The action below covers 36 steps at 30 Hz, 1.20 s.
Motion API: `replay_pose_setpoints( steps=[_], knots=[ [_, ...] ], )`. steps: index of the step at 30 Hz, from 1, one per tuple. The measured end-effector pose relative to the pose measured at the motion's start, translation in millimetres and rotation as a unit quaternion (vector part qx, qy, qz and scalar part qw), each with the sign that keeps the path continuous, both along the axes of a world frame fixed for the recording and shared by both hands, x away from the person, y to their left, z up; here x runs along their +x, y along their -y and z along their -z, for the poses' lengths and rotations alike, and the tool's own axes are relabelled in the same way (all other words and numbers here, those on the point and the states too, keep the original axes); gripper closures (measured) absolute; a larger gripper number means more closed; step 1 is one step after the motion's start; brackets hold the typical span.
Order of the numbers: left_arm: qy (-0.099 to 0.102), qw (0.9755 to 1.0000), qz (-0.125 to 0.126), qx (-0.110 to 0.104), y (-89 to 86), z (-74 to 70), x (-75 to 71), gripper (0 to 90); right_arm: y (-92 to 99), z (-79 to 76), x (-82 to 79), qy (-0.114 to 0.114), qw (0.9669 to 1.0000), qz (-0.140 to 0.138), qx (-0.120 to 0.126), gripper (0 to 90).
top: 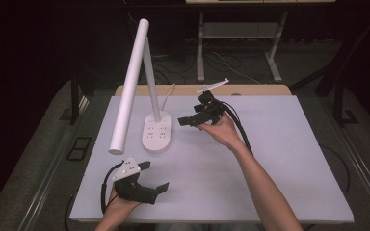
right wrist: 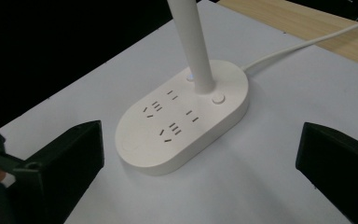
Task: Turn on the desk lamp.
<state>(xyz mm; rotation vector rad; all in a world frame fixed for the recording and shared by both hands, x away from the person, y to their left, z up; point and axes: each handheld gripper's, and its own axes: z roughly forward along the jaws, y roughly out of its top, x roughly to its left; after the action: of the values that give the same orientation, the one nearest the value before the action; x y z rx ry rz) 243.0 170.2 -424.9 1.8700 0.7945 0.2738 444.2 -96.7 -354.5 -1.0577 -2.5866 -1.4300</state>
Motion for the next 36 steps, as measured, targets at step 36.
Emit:
replay_pose_setpoints(
  steps=[36],
  knots=[
    [-0.002,1.0,0.003,-0.003,-4.3,-0.6,1.7,0.0,-38.8,44.6,57.3,-0.034,0.9989,0.034,-0.002,0.9]
  ],
)
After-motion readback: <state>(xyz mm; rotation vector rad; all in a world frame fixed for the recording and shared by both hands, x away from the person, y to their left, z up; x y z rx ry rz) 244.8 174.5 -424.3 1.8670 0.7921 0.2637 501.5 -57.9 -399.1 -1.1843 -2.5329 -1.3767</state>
